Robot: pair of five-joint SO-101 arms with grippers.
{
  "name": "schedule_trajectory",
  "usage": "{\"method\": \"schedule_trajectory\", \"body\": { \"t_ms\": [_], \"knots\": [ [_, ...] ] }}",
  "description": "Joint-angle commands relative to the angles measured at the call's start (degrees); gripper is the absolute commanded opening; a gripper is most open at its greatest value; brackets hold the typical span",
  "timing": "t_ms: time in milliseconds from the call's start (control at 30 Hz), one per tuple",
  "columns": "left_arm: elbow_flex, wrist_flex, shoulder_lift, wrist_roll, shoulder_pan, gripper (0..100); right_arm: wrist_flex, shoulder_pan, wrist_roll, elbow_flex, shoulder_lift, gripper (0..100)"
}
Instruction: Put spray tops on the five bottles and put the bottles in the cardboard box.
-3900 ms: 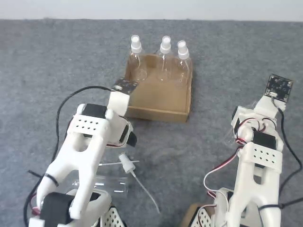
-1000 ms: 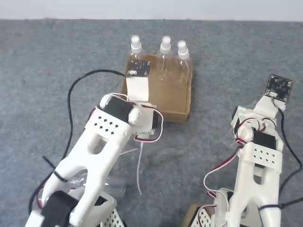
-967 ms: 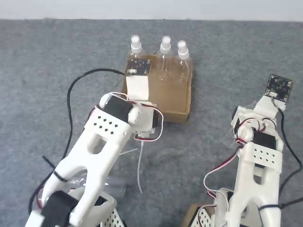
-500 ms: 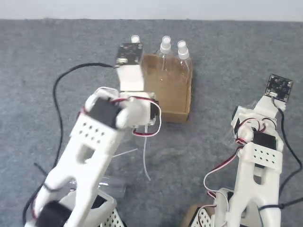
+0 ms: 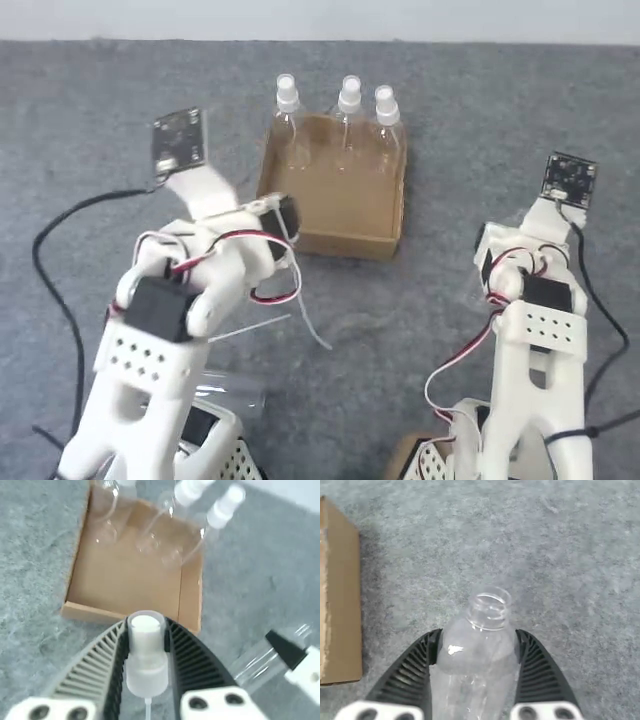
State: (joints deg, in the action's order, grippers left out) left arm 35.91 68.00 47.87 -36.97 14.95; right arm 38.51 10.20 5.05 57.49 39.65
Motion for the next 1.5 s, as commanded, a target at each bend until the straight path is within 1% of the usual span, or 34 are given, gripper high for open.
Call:
{"method": "schedule_trajectory", "body": {
  "t_ms": [0, 233, 367, 533, 600, 733, 833, 933, 1100, 1267, 1467],
  "knots": [
    [2.0, -4.2, 6.5, -2.5, -1.7, 1, -0.7, -2.2, -0.5, -0.7, 4.4, 3.1],
    [7.4, -11.4, 11.9, -5.8, -7.4, 1, 6.1, -8.6, -1.0, -0.6, 13.2, 3.0],
    [9.1, -13.4, 13.8, -7.2, -7.7, 1, 7.5, -12.4, -1.0, -0.6, 14.3, 3.0],
    [9.3, -13.5, 15.6, -7.9, -7.8, 1, 7.6, -16.4, -1.4, -0.6, 14.3, 3.0],
    [9.3, -13.5, 15.7, -9.2, -7.9, 1, 7.6, -18.1, -4.6, 0.4, 14.9, 3.0],
    [8.9, -14.4, 15.7, -11.4, -11.3, 1, 7.1, -21.1, -10.3, 3.3, 17.0, 3.0],
    [9.3, -16.4, 15.4, -12.4, -13.3, 1, 7.1, -23.3, -11.2, 5.1, 20.2, 3.0],
    [9.3, -16.4, 15.6, -13.8, -13.4, 1, 7.1, -25.8, -11.3, 7.2, 23.7, 3.0],
    [8.9, -17.5, 15.7, -16.6, -13.7, 1, 6.7, -31.0, -17.1, 11.4, 29.0, 3.0],
    [8.9, -18.5, 15.7, -16.7, -13.7, 1, 1.8, -34.6, -19.6, 17.6, 34.1, 3.0],
    [8.7, -18.5, 15.7, -16.7, -13.5, 1, -0.7, -38.0, -23.6, 23.2, 40.7, 3.0]
  ]
}}
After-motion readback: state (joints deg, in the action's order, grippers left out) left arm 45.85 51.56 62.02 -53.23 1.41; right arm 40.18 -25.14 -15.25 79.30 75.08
